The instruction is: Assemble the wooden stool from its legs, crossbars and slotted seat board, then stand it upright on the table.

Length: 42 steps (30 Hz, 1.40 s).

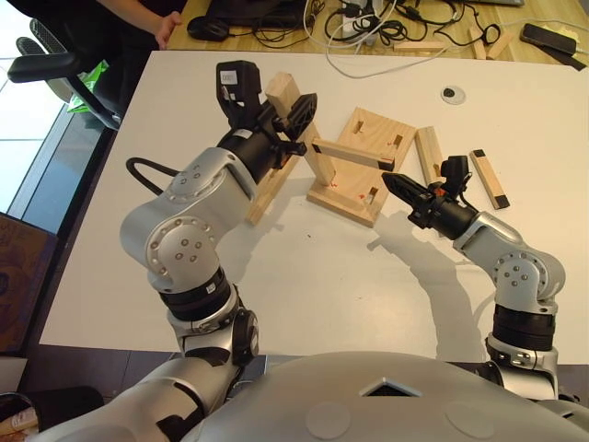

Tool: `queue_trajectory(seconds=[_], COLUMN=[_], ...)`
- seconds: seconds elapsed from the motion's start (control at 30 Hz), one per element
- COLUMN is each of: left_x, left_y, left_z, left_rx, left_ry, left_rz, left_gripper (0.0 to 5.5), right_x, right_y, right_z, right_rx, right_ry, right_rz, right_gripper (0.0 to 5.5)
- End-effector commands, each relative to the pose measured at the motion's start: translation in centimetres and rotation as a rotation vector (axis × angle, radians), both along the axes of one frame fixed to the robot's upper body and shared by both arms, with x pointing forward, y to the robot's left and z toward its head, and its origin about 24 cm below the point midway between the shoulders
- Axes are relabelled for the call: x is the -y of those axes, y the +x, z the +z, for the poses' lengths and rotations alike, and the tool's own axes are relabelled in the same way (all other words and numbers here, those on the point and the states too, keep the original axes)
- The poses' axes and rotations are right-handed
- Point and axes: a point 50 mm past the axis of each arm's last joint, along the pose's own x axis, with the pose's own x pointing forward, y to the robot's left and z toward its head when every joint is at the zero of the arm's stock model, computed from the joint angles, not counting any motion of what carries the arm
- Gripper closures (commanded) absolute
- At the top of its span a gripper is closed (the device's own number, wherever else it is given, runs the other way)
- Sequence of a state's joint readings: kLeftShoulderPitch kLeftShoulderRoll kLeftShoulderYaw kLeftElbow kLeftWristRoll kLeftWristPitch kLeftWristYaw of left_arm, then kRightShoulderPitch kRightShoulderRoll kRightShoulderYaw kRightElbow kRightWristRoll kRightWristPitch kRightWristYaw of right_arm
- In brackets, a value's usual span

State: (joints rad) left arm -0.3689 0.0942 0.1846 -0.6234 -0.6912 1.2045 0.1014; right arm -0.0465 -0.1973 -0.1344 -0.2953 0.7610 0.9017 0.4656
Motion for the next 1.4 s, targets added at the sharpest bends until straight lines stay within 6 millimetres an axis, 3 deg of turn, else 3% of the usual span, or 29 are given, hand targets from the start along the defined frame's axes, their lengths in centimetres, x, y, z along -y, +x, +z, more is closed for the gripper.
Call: queue_trajectory(seconds=[0.03,0.3,0.37,0.47,0.6,0.7,0.9,1.03,1.4], left_x=[-0.1,-0.2,-0.8,-2.6,-5.9,-8.3,-11.5,-12.4,-11.9], left_y=[0.0,-0.4,-0.6,-0.5,0.0,1.5,2.6,2.8,1.7], left_z=[0.3,1.5,1.8,2.6,3.3,1.5,-4.6,-5.8,-8.1], left_rx=[0.026,0.148,0.196,0.286,0.380,0.245,-0.128,-0.188,-0.248], left_ry=[0.031,0.068,0.089,0.083,0.101,0.228,0.547,0.669,0.759], left_rz=[0.006,-0.040,-0.041,0.041,0.236,0.313,0.144,0.036,-0.225], left_gripper=[2.63,1.44,1.44,1.44,1.44,1.44,1.24,0.64,0.64], right_x=[0.1,0.1,0.3,1.2,4.3,7.0,11.6,12.0,11.4], right_y=[0.3,0.3,0.2,0.1,-0.6,-0.4,1.3,1.7,1.7], right_z=[0.2,0.3,0.6,0.9,1.0,1.4,2.1,2.3,2.1], right_rx=[0.002,0.014,0.028,0.041,0.030,0.033,0.064,0.084,0.092], right_ry=[-0.002,-0.011,-0.024,-0.029,-0.010,0.016,-0.056,-0.065,-0.075], right_rz=[-0.001,-0.010,-0.031,-0.108,-0.300,-0.514,-0.894,-0.936,-0.928], right_gripper=[5.50,5.50,5.50,5.50,5.50,5.50,5.50,5.50,5.50])
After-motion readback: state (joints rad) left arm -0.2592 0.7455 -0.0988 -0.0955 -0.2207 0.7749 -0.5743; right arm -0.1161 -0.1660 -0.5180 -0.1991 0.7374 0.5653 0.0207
